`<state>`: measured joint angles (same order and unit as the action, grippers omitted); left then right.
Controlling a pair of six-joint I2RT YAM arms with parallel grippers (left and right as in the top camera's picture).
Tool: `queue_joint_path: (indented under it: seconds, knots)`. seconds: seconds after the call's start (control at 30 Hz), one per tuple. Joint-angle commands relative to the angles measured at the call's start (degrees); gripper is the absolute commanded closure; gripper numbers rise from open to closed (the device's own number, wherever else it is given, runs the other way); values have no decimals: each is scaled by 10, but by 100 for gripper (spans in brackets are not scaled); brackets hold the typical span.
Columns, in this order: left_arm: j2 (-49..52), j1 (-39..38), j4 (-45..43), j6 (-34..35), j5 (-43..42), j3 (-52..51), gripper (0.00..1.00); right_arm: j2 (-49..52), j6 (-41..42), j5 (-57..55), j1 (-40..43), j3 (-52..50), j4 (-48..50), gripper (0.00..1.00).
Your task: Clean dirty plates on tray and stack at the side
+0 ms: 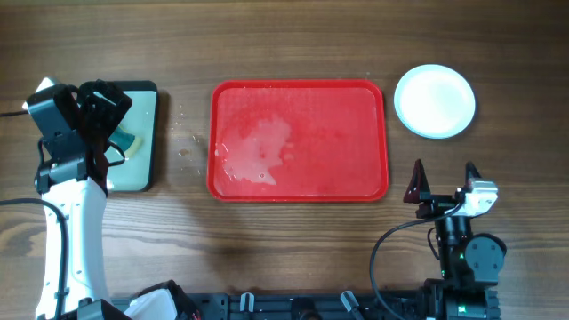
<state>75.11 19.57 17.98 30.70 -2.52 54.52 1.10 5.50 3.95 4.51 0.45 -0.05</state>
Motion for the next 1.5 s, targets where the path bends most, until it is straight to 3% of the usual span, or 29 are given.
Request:
queue_joint_path:
  seconds: [0.0, 0.13, 0.5, 1.37, 1.47]
  knots:
    - [0, 2, -1, -4, -7, -1, 0, -10, -72, -4, -11, -2, 0, 0]
    - [0, 2, -1, -4, -7, -1, 0, -10, -147, -8, -47, -2, 0, 0]
    - [0, 2, -1, -4, -7, -1, 0, -9, -56, -6, -10, -2, 0, 0]
    - [0, 2, -1, -4, -7, -1, 0, -9, -69, -8, -8, -2, 0, 0]
    - [0, 2, -1, -4, 27, -1, 0, -9, -69, -8, -8, -2, 1, 0]
